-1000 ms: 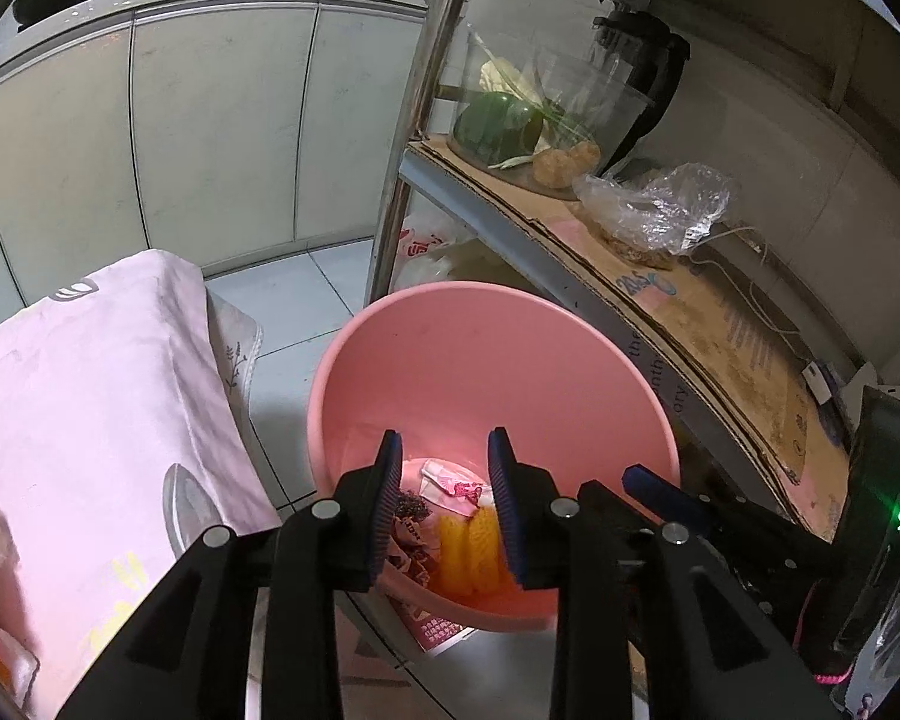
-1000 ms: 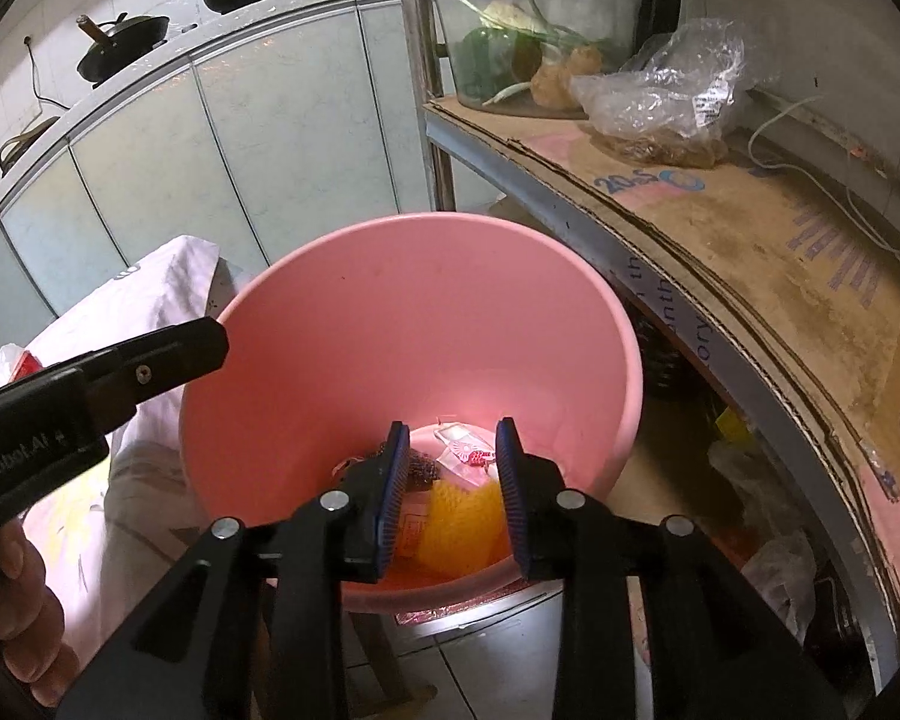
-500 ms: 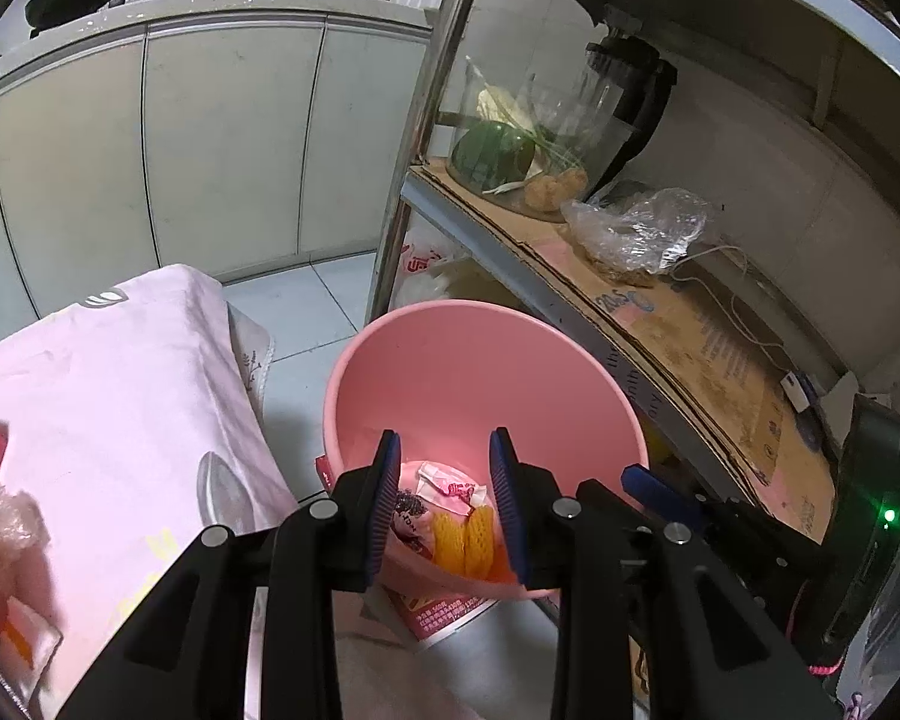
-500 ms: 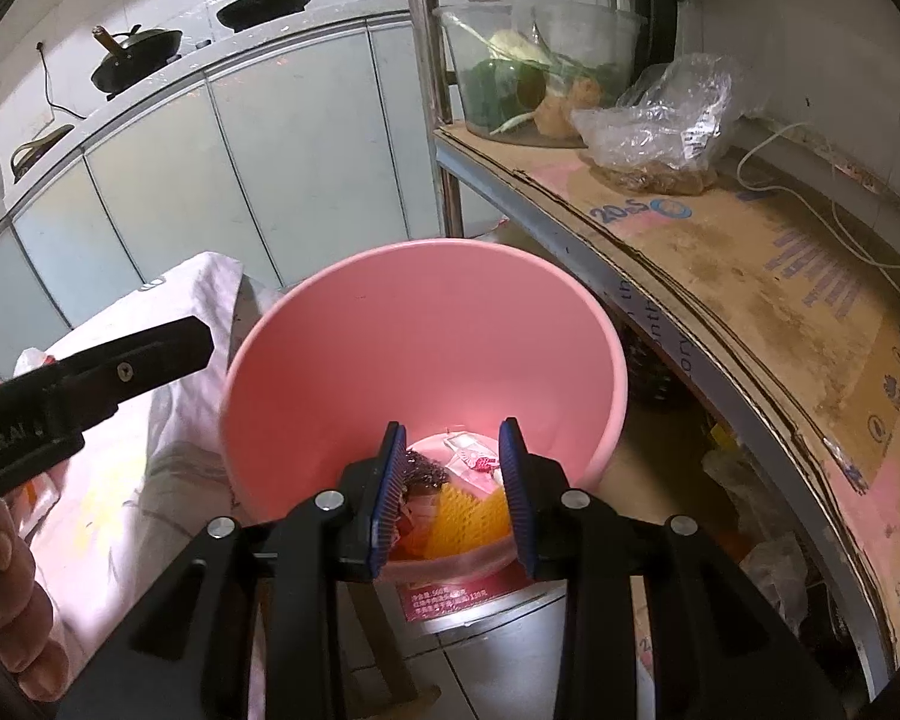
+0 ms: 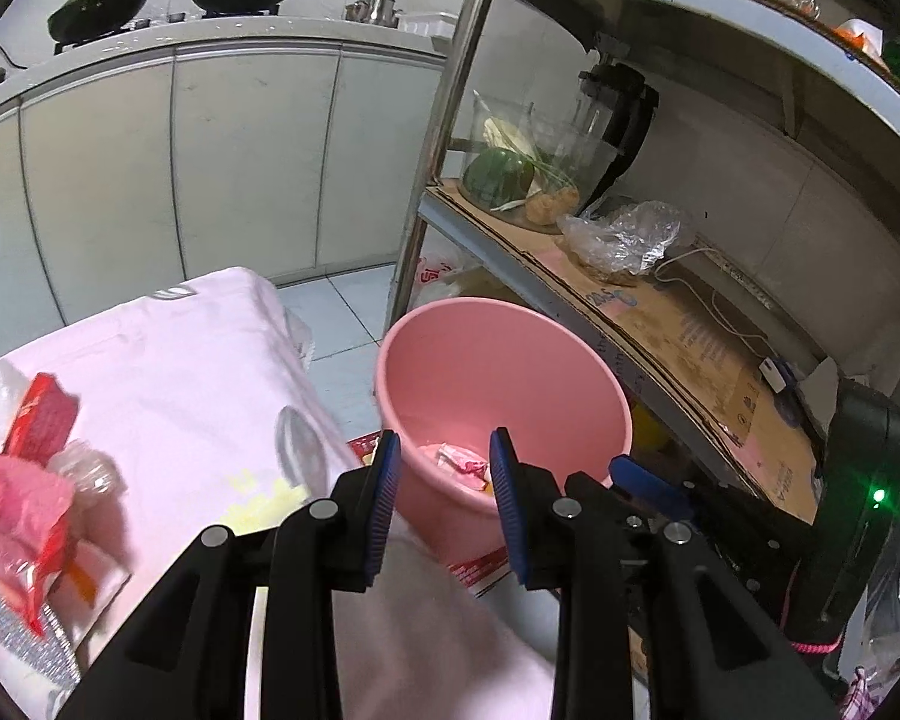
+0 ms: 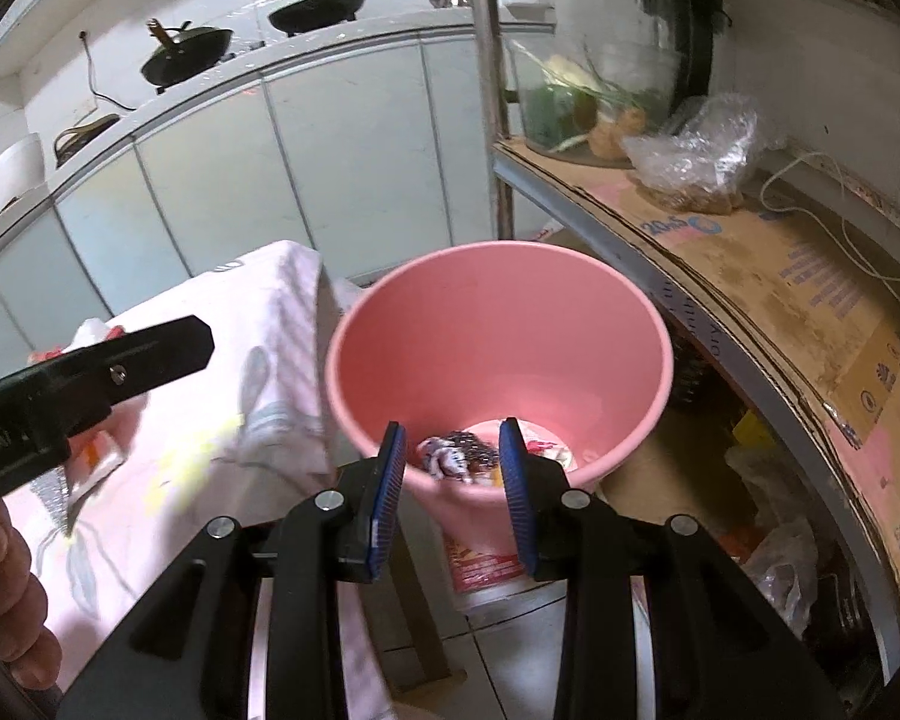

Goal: Collect trash
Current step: 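Move both tools back over the bed toward the red packaging, then grasp the red box with the left gripper while the right grasps the red snack wrapper, then carry the red box and red wrapper with both grippers over the bucket, then open both grippers to drop the box and wrapper into the bucket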

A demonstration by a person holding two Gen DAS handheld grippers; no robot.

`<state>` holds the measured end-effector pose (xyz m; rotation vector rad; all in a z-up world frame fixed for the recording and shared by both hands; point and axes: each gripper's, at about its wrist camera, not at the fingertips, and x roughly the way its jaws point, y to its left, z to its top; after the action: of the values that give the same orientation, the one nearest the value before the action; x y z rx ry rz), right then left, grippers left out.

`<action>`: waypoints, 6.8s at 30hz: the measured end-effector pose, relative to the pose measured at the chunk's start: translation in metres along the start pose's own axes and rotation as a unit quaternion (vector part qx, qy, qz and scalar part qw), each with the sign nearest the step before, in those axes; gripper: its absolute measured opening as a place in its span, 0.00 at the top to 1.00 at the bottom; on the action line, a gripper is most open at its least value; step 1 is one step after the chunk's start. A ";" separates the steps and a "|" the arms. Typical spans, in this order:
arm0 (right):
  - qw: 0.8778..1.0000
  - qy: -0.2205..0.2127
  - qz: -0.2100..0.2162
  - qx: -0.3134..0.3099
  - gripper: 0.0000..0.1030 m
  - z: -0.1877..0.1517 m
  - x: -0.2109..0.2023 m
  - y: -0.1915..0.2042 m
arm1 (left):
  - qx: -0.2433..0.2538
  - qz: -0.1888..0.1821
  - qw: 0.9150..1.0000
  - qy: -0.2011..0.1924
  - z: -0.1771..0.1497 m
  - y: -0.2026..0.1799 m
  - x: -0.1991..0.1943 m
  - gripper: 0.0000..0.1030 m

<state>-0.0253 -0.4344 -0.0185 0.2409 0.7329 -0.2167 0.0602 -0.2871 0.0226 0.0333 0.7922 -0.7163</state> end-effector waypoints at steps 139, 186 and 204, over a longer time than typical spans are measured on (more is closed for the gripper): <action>0.983 0.014 0.179 -0.024 0.93 0.019 -0.005 0.085 | -0.033 0.080 0.996 -0.033 0.014 0.122 -0.076 0.78; 0.995 0.036 0.004 0.097 0.92 0.027 0.097 -0.056 | 0.025 0.011 0.995 0.092 0.018 -0.017 0.138 0.75; 0.995 0.039 0.001 0.092 0.70 0.022 0.083 -0.053 | 0.027 0.001 0.996 0.090 0.019 -0.014 0.107 0.72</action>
<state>0.0335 -0.5003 -0.0666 0.4279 0.7908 -0.2744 0.1155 -0.3646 -0.0313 0.1502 0.9437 -0.7393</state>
